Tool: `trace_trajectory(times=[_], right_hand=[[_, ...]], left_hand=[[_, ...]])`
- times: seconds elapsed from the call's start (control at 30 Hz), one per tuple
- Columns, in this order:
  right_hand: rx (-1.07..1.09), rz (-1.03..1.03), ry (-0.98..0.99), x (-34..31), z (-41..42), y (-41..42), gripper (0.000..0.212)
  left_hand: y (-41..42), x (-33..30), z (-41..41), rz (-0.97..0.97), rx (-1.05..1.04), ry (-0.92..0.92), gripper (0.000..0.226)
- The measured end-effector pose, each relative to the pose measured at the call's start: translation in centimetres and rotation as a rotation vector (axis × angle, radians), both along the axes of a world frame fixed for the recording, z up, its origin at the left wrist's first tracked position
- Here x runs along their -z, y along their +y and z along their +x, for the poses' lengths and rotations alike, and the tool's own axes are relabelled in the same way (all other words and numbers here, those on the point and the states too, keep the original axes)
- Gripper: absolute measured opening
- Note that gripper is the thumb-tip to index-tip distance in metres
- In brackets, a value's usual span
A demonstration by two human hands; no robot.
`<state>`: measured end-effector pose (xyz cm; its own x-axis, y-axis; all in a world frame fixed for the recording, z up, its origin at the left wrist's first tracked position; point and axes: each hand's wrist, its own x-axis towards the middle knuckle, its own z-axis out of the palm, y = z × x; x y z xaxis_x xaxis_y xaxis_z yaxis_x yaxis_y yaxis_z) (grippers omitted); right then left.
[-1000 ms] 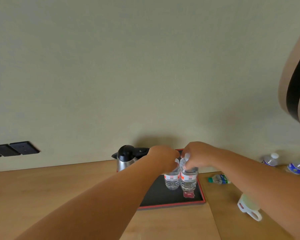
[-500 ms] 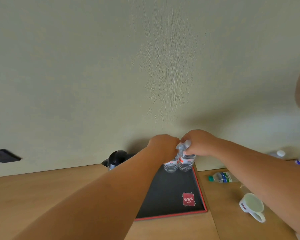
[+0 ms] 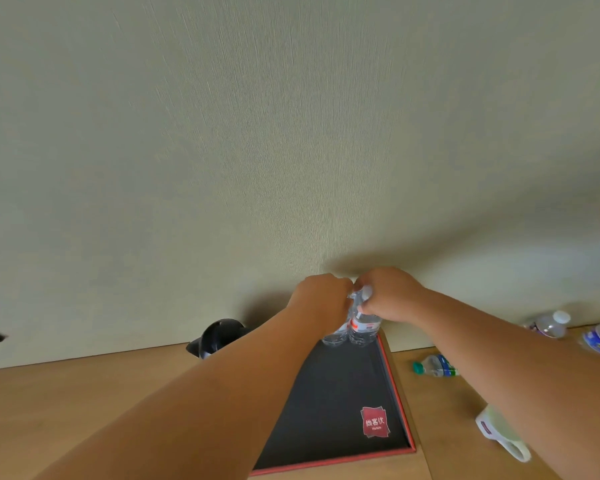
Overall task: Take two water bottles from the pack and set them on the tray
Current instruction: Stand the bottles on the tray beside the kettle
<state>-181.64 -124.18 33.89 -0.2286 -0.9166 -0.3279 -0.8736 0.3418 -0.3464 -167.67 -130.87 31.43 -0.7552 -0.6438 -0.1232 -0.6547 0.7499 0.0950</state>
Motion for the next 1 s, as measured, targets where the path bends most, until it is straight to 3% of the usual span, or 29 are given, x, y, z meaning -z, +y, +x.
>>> trace_trajectory(times=[0.4, 0.53, 0.73, 0.8, 0.9, 1.0], right_hand=[[-0.041, 0.033, 0.047, 0.3, 0.2, -1.5, 0.005], [-0.018, 0.059, 0.015, 0.8, 0.2, -2.2, 0.024], [-0.089, 0.079, 0.033, 1.3, -0.1, -2.3, 0.019], [-0.097, 0.065, 0.045, 1.4, 0.0, -2.2, 0.006], [-0.084, 0.072, 0.048, 0.8, 0.4, -1.9, 0.015], [-0.068, 0.073, 0.087, 0.4, 0.7, -1.3, 0.038]], left_hand=[[-0.8, 0.5, -0.3, 0.042, 0.013, -0.041, 0.028], [-0.8, 0.5, -0.1, 0.062, 0.008, -0.027, 0.034], [-0.6, 0.4, 0.3, 0.084, 0.052, 0.017, 0.039], [-0.6, 0.3, 0.6, 0.116, 0.034, 0.032, 0.04], [-0.6, -0.6, 0.9, 0.175, -0.007, 0.04, 0.045], [-0.8, -1.4, 1.2, 0.181, 0.008, 0.013, 0.055]])
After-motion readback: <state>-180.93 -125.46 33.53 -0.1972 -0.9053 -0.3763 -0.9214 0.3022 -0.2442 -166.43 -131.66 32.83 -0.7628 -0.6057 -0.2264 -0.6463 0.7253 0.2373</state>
